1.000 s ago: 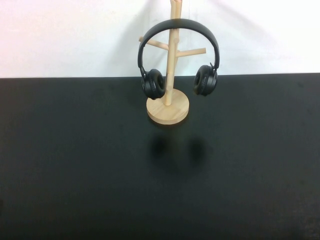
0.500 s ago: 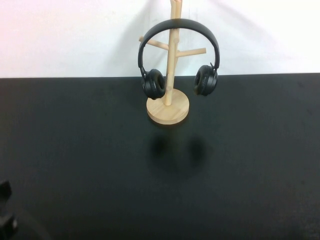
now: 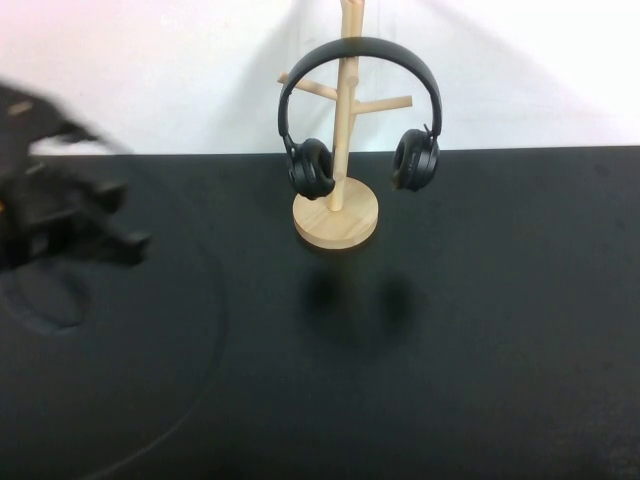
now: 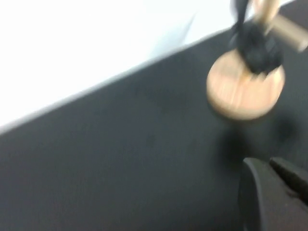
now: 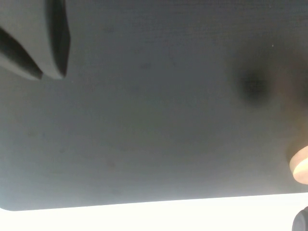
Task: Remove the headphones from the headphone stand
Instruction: Pick up the headphones from the headphone stand
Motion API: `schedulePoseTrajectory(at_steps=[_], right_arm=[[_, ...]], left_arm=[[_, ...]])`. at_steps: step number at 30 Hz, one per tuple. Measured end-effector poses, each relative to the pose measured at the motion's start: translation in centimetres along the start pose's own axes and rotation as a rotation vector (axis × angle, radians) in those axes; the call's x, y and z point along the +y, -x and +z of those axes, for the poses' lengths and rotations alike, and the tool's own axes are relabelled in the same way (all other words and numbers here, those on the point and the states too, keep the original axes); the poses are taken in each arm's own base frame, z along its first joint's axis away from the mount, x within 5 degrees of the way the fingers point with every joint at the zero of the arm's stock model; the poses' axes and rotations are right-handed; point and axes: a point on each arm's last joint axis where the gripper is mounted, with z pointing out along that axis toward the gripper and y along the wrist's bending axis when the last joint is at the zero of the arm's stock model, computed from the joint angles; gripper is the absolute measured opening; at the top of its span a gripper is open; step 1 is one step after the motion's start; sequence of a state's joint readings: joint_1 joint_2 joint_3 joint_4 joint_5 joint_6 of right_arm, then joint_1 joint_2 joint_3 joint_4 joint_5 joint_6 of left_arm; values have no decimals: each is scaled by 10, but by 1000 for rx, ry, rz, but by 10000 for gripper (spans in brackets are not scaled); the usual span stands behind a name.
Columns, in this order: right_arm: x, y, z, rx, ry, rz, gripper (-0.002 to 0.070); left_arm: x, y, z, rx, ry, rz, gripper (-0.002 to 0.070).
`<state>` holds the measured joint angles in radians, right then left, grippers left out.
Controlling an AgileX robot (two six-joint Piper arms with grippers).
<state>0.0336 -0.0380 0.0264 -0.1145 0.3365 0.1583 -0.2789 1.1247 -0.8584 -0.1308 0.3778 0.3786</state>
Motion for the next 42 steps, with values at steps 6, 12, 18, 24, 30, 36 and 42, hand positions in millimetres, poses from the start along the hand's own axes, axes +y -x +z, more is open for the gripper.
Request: schedulePoseTrajectory(at_steps=[6, 12, 18, 24, 30, 36, 42], right_arm=[[0, 0, 0, 0, 0, 0, -7], [0, 0, 0, 0, 0, 0, -7], [0, 0, 0, 0, 0, 0, -7], [0, 0, 0, 0, 0, 0, -7], [0, 0, 0, 0, 0, 0, -7], [0, 0, 0, 0, 0, 0, -7], [0, 0, 0, 0, 0, 0, -7]], left_arm=[[-25, 36, 48, -159, -26, 165, -4], [-35, 48, 98, -293, -4, 270, 154], [-40, 57, 133, -418, 17, 310, 403], [-44, 64, 165, -438, 12, 350, 440], [-46, 77, 183, -477, 19, 360, 443], [-49, 75, 199, -467, 12, 368, 444], [-51, 72, 206, -469, 14, 409, 444]])
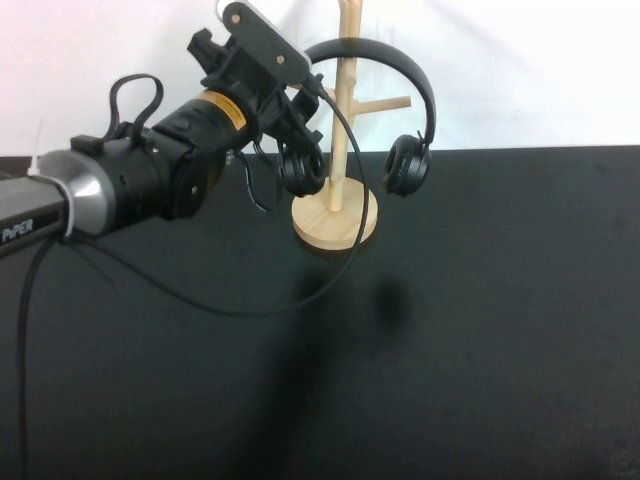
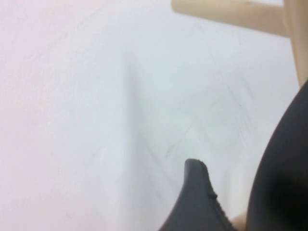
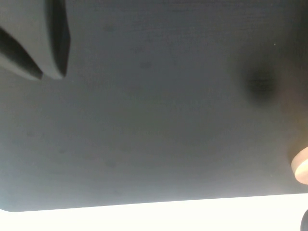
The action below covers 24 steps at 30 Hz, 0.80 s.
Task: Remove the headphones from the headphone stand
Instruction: Pick up the headphones from the headphone stand
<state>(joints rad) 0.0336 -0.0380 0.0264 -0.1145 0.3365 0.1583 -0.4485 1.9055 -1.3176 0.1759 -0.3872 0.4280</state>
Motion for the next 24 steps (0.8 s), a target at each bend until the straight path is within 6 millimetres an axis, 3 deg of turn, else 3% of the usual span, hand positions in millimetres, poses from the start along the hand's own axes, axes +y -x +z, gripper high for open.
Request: schedulePoseTrajectory(at_steps=[14, 17, 22, 24], right_arm=[[0, 0, 0, 0, 0, 0, -7], [0, 0, 0, 0, 0, 0, -7], [0, 0, 0, 0, 0, 0, -7], [0, 0, 0, 0, 0, 0, -7]], left_arm=[[4, 3, 34, 0, 0, 55, 428], [3, -1, 35, 24, -11, 55, 356], [2, -2, 35, 32, -15, 57, 115], [1, -2, 35, 35, -19, 61, 59]])
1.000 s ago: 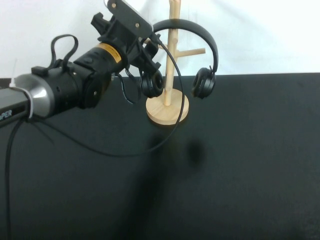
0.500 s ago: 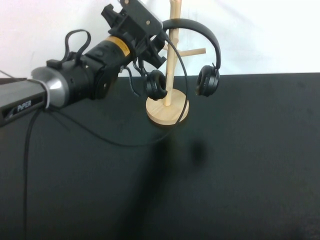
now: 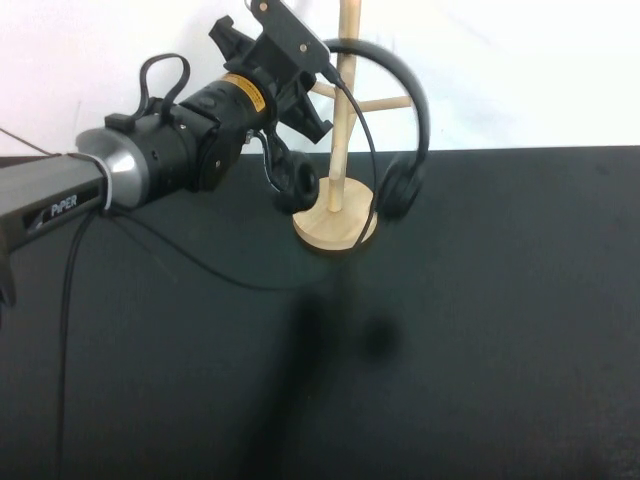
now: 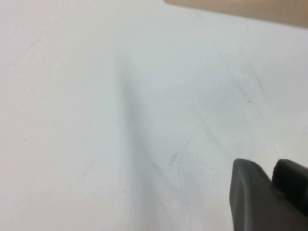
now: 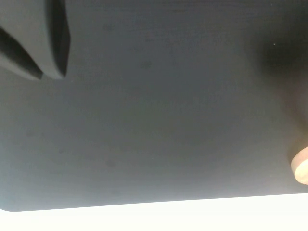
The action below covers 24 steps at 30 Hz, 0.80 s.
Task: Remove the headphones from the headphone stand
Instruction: Pick up the headphones from the headphone stand, then place the headphones on the table
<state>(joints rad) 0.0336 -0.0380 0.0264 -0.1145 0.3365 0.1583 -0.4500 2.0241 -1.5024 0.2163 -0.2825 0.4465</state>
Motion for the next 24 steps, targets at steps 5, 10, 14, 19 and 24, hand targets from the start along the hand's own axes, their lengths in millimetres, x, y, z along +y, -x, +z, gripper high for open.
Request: schedulePoseTrajectory(at_steps=[5, 10, 14, 19, 24], right_arm=[[0, 0, 0, 0, 0, 0, -7], [0, 0, 0, 0, 0, 0, -7], [0, 0, 0, 0, 0, 0, -7], [0, 0, 0, 0, 0, 0, -7], [0, 0, 0, 0, 0, 0, -7]], left_arm=[[-9, 6, 0, -10, -25, 22, 49], [-12, 24, -8, 0, -51, 31, 48], [-4, 44, -25, 29, -65, 40, 48], [6, 65, -51, 112, -98, 44, 48], [7, 83, -84, 279, -174, -16, 48]])
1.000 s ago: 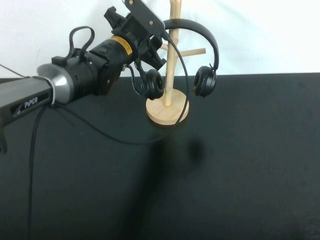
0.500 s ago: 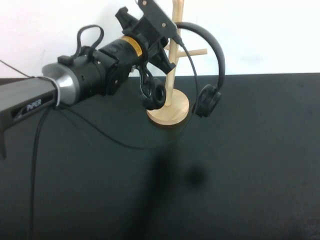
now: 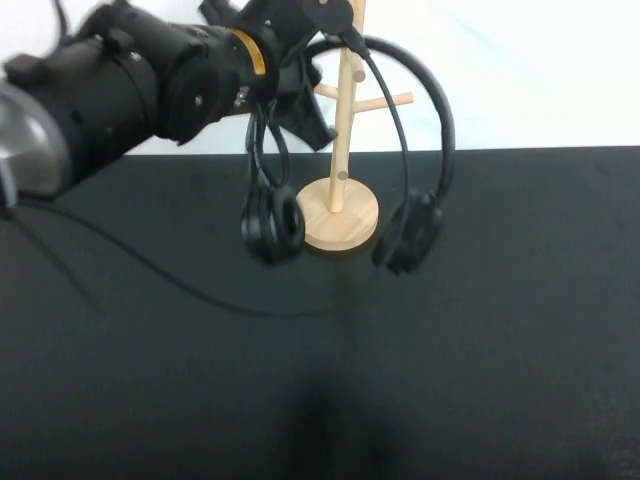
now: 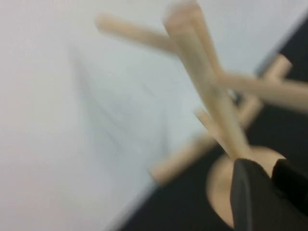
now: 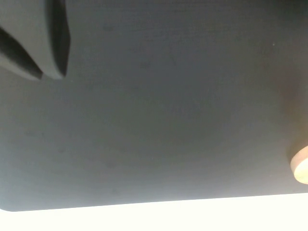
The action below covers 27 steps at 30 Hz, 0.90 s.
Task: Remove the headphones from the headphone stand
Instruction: Place the headphones on the table
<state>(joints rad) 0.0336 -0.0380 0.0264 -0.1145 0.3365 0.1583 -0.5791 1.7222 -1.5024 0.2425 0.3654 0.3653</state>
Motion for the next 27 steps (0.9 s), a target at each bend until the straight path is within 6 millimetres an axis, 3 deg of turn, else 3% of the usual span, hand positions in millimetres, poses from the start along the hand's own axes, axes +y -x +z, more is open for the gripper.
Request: schedulePoseTrajectory(at_steps=[6, 10, 22, 27], right_arm=[[0, 0, 0, 0, 0, 0, -7], [0, 0, 0, 0, 0, 0, -7], [0, 0, 0, 0, 0, 0, -7], [0, 0, 0, 0, 0, 0, -7]], left_arm=[[-30, -12, -27, 351, -153, -165, 48], [-49, -26, -19, 532, -216, -209, 48], [-111, -102, 81, 813, -315, -202, 48], [-114, -130, 109, 811, -306, -230, 49]])
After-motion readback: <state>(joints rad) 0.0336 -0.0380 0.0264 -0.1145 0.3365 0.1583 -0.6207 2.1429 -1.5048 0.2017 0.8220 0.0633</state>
